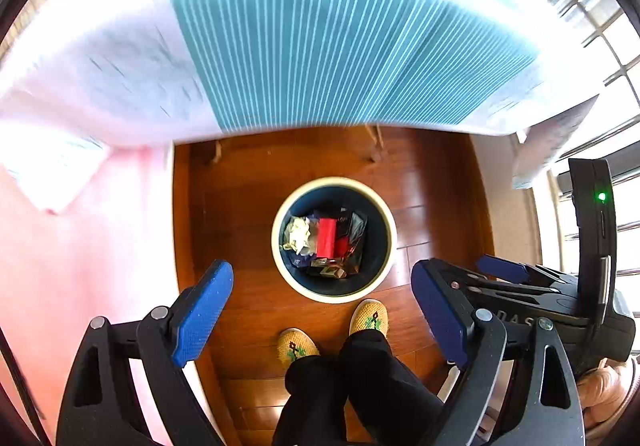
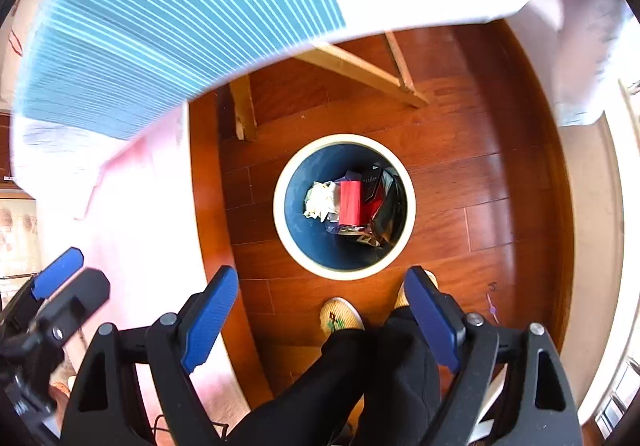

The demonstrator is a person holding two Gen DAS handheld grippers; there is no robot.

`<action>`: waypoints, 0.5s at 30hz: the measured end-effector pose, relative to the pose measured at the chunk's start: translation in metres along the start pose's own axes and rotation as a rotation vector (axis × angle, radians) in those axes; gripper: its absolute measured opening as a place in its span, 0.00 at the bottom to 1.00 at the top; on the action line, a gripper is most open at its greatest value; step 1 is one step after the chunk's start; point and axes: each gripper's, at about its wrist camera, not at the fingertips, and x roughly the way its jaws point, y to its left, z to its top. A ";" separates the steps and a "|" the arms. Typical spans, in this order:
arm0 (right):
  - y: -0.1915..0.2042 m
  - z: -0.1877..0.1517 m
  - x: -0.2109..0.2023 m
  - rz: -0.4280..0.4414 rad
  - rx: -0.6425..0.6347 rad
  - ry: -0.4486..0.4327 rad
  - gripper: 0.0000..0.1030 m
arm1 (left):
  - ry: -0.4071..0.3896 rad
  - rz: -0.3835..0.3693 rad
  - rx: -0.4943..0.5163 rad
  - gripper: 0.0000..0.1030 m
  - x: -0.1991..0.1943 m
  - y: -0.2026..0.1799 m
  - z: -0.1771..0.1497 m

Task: Collect trash
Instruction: 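Raise both tools from the bin back toward the table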

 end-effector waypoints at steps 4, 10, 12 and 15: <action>0.016 -0.009 -0.061 -0.003 -0.007 -0.056 0.83 | -0.052 -0.024 0.028 0.87 -0.064 -0.005 0.007; 0.041 -0.021 -0.149 0.020 -0.048 -0.224 0.83 | -0.178 -0.024 0.116 0.87 -0.148 -0.015 0.019; 0.048 -0.023 -0.173 0.026 -0.053 -0.291 0.83 | -0.229 -0.019 0.141 0.87 -0.172 -0.018 0.024; 0.057 -0.023 -0.210 0.015 -0.064 -0.408 0.83 | -0.300 -0.019 0.170 0.87 -0.207 -0.022 0.032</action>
